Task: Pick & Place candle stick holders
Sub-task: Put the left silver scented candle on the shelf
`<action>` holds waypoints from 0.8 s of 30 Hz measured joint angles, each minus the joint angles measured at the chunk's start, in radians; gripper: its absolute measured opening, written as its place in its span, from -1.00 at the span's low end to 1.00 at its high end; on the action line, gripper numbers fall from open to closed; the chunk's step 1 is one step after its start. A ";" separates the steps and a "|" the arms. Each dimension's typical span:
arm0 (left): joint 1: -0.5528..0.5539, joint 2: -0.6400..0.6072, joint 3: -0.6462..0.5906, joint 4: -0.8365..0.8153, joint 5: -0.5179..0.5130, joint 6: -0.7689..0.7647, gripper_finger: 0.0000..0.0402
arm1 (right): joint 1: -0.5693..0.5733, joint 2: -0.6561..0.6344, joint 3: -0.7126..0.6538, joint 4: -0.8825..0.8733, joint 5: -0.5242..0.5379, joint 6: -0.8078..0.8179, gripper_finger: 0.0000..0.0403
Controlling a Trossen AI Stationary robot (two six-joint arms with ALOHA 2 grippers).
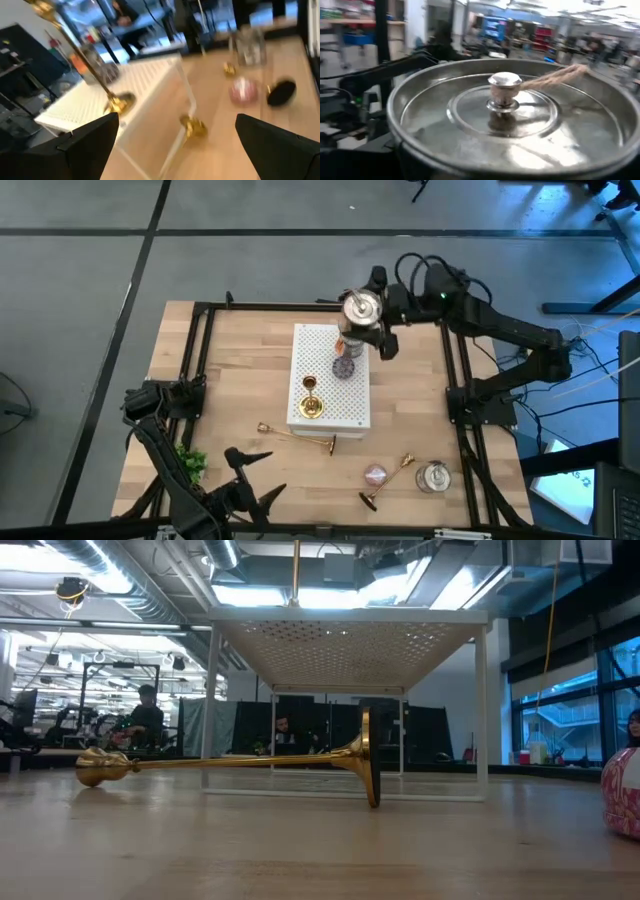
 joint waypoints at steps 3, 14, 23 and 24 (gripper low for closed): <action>0.000 0.002 0.000 0.003 0.089 0.034 0.99 | -0.082 0.022 0.000 0.032 -0.138 0.009 0.72; 0.011 0.003 0.000 -0.114 0.116 -0.030 0.99 | -0.273 0.151 0.000 0.185 -0.465 0.023 0.72; 0.022 0.003 0.000 -0.261 0.106 -0.257 0.99 | -0.404 0.271 0.000 0.279 -0.643 0.046 0.72; 0.024 0.003 0.000 -0.268 0.106 -0.265 0.99 | -0.412 0.285 0.000 0.292 -0.663 0.051 0.72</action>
